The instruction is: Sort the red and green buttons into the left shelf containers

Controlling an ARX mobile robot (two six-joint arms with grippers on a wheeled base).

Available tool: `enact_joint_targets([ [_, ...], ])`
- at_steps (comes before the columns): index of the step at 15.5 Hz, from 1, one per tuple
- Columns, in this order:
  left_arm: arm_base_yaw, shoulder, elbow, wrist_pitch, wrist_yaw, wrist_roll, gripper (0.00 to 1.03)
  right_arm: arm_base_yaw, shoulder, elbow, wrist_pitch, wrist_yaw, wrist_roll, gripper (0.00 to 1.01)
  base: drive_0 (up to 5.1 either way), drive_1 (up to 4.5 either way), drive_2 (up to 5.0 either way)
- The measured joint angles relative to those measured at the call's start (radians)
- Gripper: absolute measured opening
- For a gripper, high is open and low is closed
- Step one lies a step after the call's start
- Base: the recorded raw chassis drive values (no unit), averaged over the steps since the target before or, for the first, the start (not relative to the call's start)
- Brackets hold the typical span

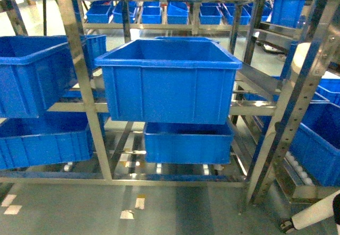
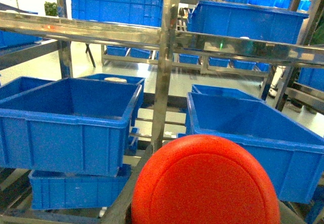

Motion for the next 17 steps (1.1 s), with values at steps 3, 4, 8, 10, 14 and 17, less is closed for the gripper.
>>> enact_joint_targets([
  [3,0.0,0.0,0.0,0.0,0.0,0.0,0.25,0.0,0.0,0.0,-0.002,0.0,0.0,0.26,-5.0,2.45,2.4],
  [4,0.0,0.0,0.0,0.003,0.0,0.0,0.25,0.0,0.0,0.0,0.001,0.0,0.0,0.26,-4.9,2.52,2.5],
  [8,0.0,0.001,0.0,-0.002,0.0,0.0,0.25,0.0,0.002,0.0,-0.002,0.0,0.0,0.26,-4.9,2.49,2.5],
  [10,0.0,0.001,0.0,0.002,0.0,0.0,0.25,0.0,0.001,0.0,0.001,0.0,0.0,0.26,-4.8,2.56,2.6],
  [14,-0.001,0.0,0.0,0.0,0.0,0.0,0.25,0.0,0.0,0.0,0.0,0.0,0.0,0.26,-5.0,2.46,2.5],
  [17,0.001,0.0,0.0,0.0,-0.001,0.0,0.25,0.0,0.0,0.0,-0.002,0.0,0.0,0.26,-3.3,1.61,1.6],
])
